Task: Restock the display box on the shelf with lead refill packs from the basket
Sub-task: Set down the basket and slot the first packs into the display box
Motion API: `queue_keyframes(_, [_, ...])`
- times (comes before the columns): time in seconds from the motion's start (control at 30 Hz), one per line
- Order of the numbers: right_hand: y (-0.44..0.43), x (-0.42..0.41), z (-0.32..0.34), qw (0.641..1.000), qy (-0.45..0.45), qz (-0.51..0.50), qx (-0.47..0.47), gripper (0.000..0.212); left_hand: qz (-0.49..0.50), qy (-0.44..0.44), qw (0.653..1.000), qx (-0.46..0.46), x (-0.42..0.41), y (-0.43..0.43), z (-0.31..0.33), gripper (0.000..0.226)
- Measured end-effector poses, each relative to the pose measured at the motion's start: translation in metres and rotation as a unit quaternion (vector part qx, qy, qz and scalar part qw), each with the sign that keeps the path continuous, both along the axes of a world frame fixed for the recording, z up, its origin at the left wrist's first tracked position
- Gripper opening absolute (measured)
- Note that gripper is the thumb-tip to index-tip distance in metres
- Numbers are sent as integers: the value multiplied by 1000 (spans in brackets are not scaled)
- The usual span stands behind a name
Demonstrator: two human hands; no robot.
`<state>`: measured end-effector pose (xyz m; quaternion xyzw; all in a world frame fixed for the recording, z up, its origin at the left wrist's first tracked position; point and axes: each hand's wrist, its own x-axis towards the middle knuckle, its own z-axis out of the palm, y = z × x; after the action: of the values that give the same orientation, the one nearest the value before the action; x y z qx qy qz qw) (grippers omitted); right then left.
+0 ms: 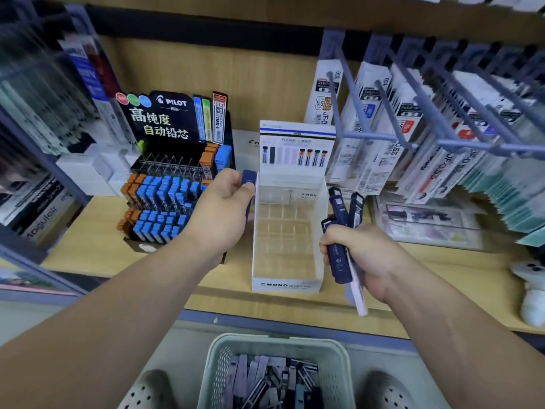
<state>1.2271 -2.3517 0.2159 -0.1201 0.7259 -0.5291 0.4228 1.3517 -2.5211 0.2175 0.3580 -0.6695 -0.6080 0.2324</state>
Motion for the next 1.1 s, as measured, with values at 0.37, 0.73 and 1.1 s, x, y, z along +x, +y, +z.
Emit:
queue_keyframes(0.37, [20,3,5,1000,3,-8,2,10,38,46,990,-129,14,1,18,8])
queue_keyframes(0.73, [17,0,-5,1000,2,-8,-21,13,-2,28,978,-207,-2,-11,19,27])
queue_keyframes(1.1, [21,-4,-7,1000,-1,8,-24,6,4,-19,941,-339,-12,-20,-1,19])
